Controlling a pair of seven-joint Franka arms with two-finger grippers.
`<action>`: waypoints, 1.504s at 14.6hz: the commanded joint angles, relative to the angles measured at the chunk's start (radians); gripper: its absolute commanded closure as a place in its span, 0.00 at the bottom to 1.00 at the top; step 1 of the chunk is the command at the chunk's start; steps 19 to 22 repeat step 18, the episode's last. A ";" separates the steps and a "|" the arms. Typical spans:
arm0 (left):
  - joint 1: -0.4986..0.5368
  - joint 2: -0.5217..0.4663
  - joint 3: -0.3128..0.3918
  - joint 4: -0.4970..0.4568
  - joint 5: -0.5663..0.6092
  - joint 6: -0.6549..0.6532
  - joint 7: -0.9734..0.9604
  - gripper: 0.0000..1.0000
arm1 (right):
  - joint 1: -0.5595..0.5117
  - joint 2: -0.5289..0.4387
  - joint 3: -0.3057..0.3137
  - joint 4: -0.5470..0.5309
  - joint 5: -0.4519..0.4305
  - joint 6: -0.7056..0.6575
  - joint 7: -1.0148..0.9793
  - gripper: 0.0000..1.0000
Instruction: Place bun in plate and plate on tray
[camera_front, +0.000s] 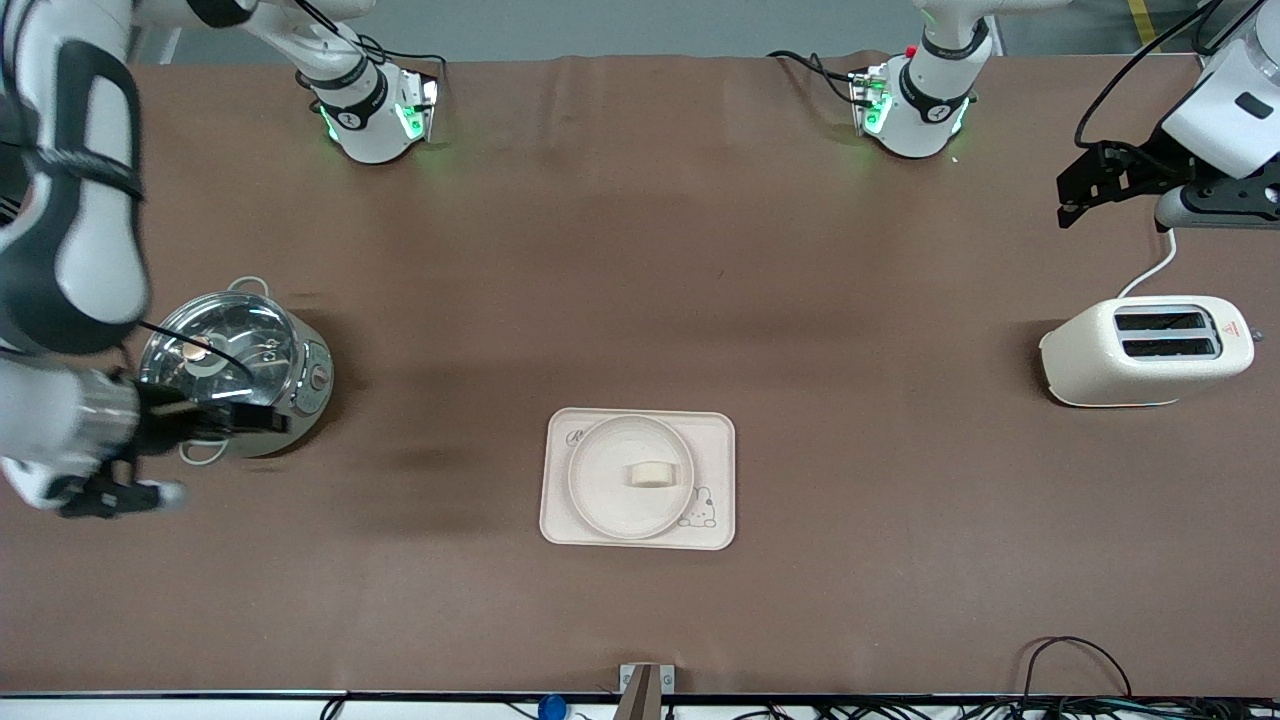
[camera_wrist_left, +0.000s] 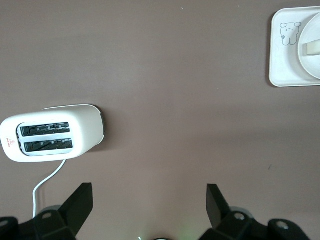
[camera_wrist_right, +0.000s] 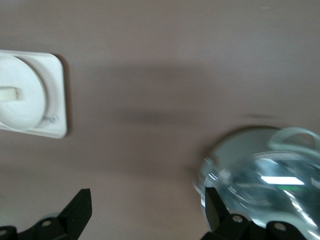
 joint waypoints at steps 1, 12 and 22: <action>0.011 -0.009 -0.007 0.004 -0.018 0.002 0.008 0.00 | -0.003 -0.221 0.026 -0.128 -0.122 -0.069 0.000 0.00; 0.015 -0.006 0.004 0.049 -0.013 -0.001 0.014 0.00 | -0.054 -0.536 0.034 -0.360 -0.280 -0.042 0.007 0.00; 0.013 0.000 0.004 0.062 -0.016 -0.018 0.011 0.00 | -0.061 -0.565 0.029 -0.422 -0.234 -0.007 0.016 0.00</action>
